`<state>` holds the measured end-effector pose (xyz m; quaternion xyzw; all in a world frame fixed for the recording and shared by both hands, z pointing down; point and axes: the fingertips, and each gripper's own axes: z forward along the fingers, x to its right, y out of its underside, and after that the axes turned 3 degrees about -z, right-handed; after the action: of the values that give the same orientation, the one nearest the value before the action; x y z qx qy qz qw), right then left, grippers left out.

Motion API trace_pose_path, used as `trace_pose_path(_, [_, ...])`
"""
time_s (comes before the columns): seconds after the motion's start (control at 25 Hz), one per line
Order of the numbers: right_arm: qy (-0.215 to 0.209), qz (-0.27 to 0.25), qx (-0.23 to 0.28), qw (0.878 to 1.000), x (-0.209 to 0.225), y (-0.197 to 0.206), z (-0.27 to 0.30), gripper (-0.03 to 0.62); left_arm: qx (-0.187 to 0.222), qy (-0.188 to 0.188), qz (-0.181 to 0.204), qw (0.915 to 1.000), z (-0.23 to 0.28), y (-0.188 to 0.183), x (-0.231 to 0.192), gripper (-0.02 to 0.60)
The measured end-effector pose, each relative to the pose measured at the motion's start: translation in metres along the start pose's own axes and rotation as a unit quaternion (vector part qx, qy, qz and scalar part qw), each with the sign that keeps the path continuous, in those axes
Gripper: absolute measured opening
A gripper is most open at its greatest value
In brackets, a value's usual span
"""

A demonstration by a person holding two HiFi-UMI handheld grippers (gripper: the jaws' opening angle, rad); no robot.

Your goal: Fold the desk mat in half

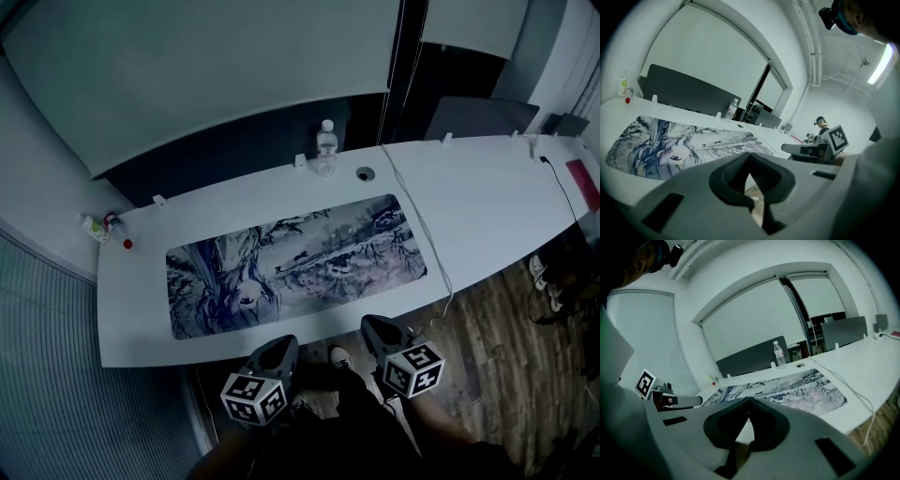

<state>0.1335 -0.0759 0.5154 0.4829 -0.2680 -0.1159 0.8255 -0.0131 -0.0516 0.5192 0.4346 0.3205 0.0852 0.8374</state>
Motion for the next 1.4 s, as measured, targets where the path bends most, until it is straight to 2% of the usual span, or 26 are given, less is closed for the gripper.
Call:
trace_pose_path(0.6, [0.074, 0.023, -0.013, 0.997, 0.114, 0.008, -0.008, 0.023, -0.037, 0.025, 0.005, 0.9990, 0.087, 0.003, 0.038, 0.006])
trace_pose_path(0.88, [0.083, 0.057, -0.017, 0.995, 0.149, 0.010, -0.002, 0.021, -0.051, 0.037, 0.007, 0.9980, 0.122, 0.009, 0.050, 0.006])
trace_pose_path(1.4, [0.138, 0.052, -0.032, 0.989, 0.223, 0.019, 0.001, 0.026, -0.090, 0.055, 0.011, 0.9944, 0.178, 0.027, 0.068, 0.006])
